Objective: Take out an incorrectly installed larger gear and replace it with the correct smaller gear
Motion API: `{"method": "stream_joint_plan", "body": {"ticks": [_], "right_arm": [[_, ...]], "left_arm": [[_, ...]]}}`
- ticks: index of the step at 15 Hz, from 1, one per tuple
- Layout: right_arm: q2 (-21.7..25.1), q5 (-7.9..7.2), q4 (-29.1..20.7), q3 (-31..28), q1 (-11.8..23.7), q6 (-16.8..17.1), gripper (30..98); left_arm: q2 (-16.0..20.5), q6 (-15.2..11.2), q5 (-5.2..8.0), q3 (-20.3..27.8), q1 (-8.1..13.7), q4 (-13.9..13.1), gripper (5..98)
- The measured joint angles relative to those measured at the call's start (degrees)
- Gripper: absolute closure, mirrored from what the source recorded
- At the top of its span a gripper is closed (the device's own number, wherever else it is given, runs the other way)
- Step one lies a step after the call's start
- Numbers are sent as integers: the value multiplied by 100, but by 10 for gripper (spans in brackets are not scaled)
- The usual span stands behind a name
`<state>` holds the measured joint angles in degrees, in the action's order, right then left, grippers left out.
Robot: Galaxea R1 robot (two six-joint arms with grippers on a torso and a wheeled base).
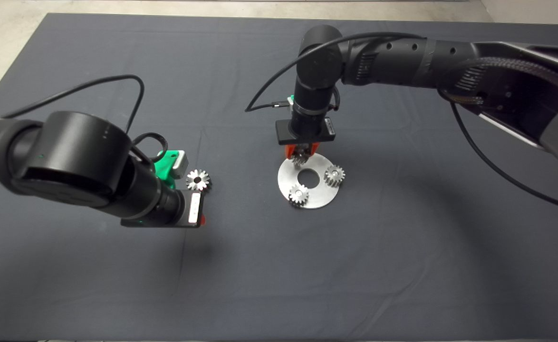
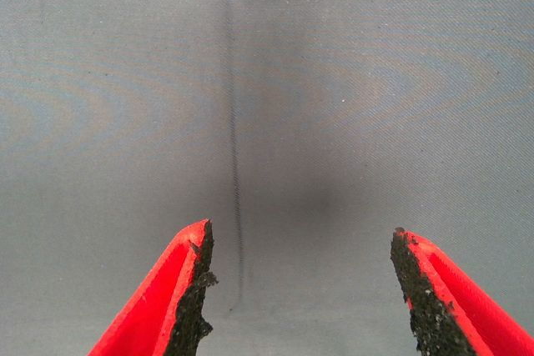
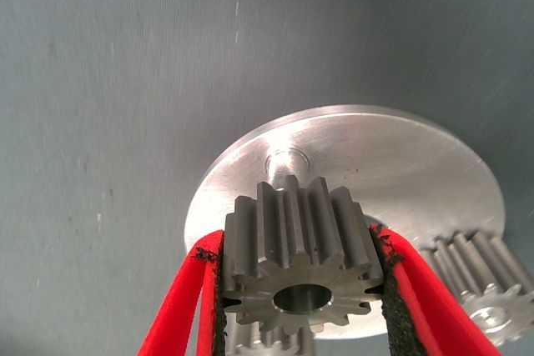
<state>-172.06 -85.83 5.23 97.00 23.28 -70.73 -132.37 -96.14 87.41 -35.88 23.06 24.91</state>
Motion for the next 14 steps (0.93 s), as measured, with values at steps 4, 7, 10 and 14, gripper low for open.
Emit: {"method": "stream_joint_plan", "body": {"ticks": [4,7,10,14], "right_arm": [[1,-9,-60,0,-7,80,926],[0,-22,-68,0,-9,102,927],[0,-36,-112,5,-11,113,927],[0,-60,-229,5,-17,127,927]], "left_arm": [[1,0,0,0,0,0,499],[1,0,0,0,0,0,499],[1,0,0,0,-2,0,499],[1,0,0,0,-1,0,499]]}}
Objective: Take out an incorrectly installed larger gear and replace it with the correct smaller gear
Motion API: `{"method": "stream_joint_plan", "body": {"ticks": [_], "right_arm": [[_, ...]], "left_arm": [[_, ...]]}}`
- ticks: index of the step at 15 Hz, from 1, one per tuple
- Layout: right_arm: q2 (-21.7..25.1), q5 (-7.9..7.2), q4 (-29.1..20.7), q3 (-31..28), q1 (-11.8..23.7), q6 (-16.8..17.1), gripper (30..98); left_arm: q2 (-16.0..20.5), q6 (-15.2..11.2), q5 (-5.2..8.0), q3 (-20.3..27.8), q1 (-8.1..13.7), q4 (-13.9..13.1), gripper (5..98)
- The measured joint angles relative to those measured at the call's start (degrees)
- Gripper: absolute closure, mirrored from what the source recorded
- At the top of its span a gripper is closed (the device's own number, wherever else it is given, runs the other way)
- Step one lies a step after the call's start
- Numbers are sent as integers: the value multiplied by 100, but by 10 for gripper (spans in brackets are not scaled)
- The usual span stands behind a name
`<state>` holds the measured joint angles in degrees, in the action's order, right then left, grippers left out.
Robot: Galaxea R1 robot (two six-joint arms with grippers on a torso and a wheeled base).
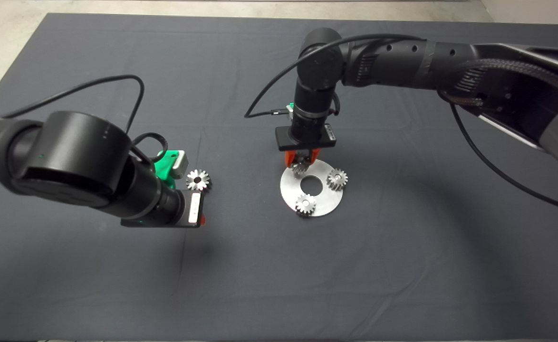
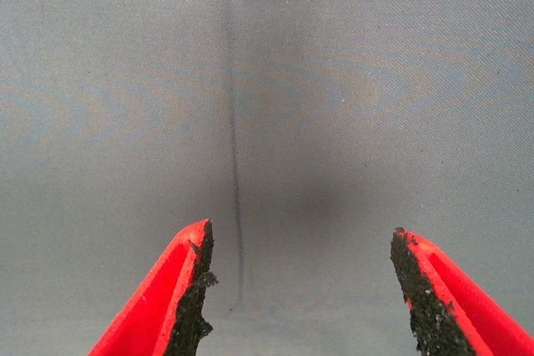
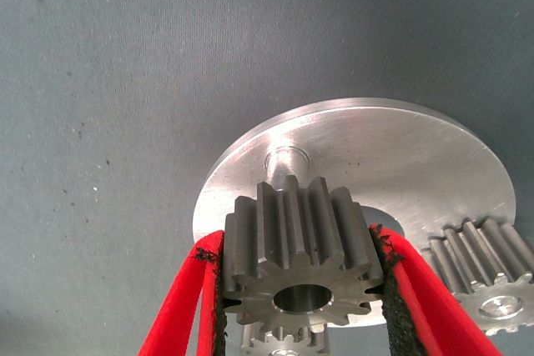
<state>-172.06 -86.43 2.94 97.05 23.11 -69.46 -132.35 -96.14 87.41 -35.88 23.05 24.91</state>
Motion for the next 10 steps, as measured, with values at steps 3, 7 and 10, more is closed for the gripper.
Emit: {"method": "stream_joint_plan", "body": {"ticks": [3,7,10], "right_arm": [[0,-2,-7,0,-2,11,927],[-2,-15,-11,0,-5,87,927],[0,-12,-40,0,-5,127,927]], "left_arm": [[-1,0,0,0,0,0,499],[-48,0,2,0,-1,0,499],[-67,0,0,0,-1,0,499]]}}
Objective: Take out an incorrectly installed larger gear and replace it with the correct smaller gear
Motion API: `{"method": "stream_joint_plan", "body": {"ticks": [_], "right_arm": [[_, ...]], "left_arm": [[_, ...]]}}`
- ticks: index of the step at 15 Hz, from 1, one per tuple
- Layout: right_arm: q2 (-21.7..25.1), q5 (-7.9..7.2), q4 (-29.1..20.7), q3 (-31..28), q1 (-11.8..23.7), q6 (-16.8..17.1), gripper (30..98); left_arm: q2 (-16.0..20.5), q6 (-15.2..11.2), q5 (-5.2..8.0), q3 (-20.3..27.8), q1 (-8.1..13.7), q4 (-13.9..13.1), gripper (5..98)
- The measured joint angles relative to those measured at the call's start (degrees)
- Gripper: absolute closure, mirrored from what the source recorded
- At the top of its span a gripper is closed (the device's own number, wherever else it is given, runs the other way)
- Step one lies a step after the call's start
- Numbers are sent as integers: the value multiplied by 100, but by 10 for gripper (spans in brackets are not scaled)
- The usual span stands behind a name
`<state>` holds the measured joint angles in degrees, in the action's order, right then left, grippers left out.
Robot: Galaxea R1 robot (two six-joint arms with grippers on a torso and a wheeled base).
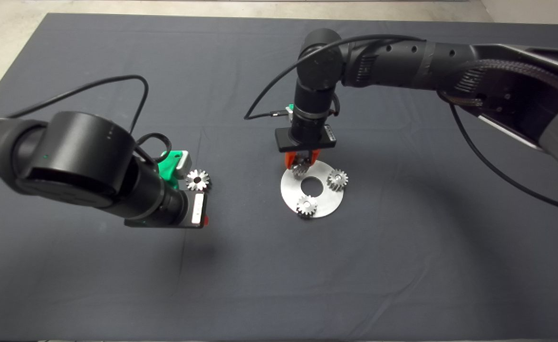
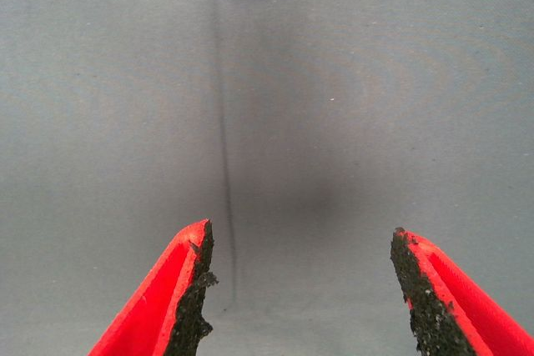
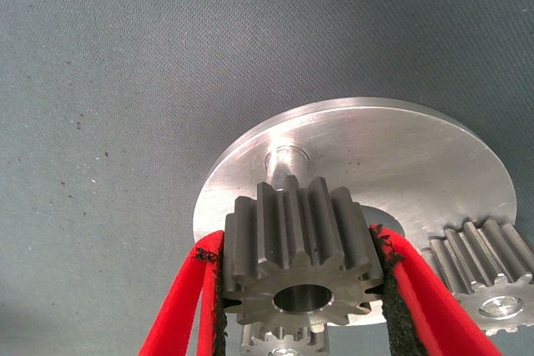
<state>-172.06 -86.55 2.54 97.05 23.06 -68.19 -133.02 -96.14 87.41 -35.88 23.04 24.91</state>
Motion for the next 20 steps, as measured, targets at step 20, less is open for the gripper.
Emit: {"method": "stream_joint_plan", "body": {"ticks": [20], "right_arm": [[368,-71,-402,-435,-132,61,927]], "left_arm": [[6,0,0,0,0,0,499]]}}
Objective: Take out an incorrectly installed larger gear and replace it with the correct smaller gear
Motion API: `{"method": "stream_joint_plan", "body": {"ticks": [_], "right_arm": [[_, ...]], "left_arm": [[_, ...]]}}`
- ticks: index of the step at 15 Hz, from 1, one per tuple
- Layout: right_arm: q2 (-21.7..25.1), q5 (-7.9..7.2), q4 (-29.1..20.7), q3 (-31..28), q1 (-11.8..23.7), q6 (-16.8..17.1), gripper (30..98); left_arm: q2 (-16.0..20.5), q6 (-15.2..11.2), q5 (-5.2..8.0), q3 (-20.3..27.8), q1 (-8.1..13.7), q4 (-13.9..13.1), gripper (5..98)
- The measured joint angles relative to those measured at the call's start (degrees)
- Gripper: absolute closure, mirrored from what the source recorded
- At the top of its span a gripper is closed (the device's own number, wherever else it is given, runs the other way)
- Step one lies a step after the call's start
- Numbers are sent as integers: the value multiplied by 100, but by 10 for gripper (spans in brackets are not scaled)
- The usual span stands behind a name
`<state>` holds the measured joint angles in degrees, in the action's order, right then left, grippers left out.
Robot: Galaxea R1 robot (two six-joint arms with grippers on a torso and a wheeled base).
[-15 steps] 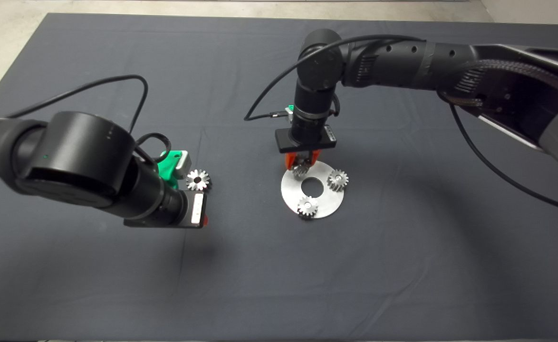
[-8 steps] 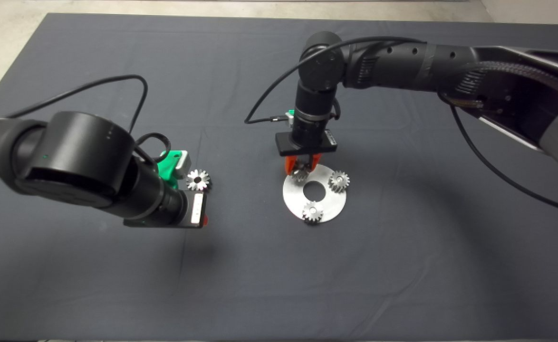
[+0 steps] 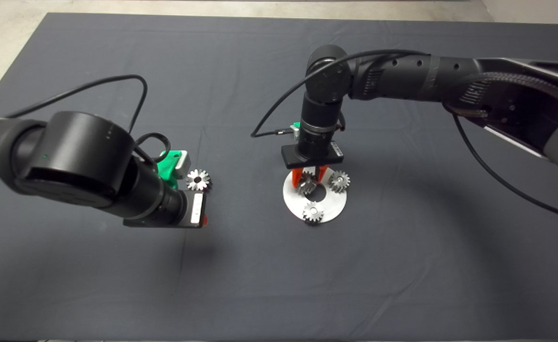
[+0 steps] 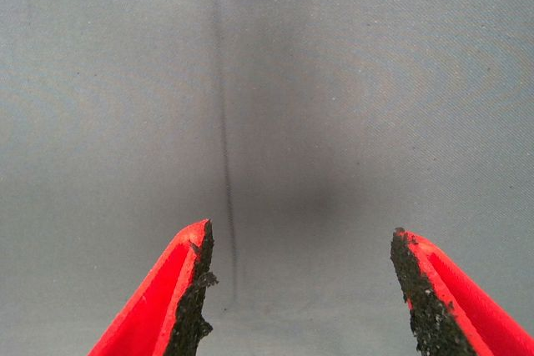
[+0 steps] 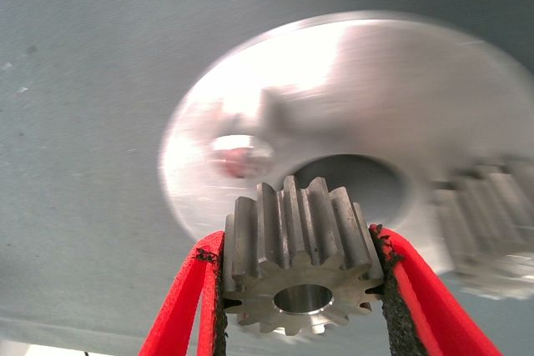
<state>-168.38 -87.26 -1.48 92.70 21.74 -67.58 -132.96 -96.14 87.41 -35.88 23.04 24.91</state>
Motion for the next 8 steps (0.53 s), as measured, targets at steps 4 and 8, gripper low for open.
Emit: {"method": "stream_joint_plan", "body": {"ticks": [4,8], "right_arm": [[263,-48,-6,43,737,26,927],[283,-28,31,-375,1169,29,928]], "left_arm": [[-17,0,0,0,2,1,499],[-2,0,2,-1,0,1,499]]}}
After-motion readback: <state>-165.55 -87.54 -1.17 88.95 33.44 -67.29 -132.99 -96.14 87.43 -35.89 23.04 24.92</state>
